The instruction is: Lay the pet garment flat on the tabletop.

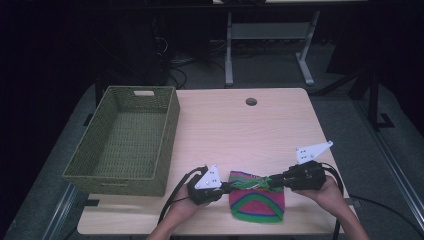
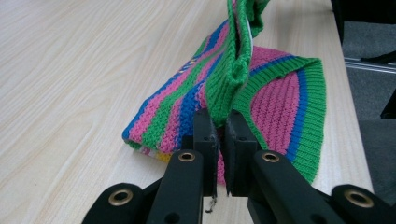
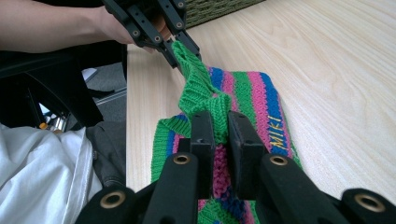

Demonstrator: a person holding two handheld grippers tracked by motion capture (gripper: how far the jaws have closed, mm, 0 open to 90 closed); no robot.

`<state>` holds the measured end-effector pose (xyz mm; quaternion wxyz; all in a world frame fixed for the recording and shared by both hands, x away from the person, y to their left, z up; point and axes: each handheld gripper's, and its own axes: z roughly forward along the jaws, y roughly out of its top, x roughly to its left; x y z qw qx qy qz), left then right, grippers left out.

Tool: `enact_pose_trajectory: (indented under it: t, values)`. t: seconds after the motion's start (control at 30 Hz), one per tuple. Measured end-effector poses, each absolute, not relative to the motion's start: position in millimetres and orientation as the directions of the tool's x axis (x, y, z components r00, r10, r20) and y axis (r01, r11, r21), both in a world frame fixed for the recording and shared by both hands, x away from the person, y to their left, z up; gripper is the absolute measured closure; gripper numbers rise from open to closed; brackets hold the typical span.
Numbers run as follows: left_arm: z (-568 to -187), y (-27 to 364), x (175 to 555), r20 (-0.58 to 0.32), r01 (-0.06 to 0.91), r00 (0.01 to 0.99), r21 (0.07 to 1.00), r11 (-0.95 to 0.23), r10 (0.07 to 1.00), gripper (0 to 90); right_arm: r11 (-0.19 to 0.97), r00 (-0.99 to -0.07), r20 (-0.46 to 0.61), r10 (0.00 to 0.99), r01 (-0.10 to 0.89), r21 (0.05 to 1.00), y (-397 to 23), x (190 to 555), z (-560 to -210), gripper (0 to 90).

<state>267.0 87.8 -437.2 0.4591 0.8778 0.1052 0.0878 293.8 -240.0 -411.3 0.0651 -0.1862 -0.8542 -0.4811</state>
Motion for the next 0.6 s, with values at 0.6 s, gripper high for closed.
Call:
enact_pose_trajectory:
  t: [0.6]
  values:
    - [-419.2, 101.4, 259.0, 0.054, 0.115, 0.961, 0.812, -0.573, 0.27, 85.8, 0.5, -0.939, 0.262, 0.224, 0.342, 0.795, -222.2, 290.2, -403.6, 81.1]
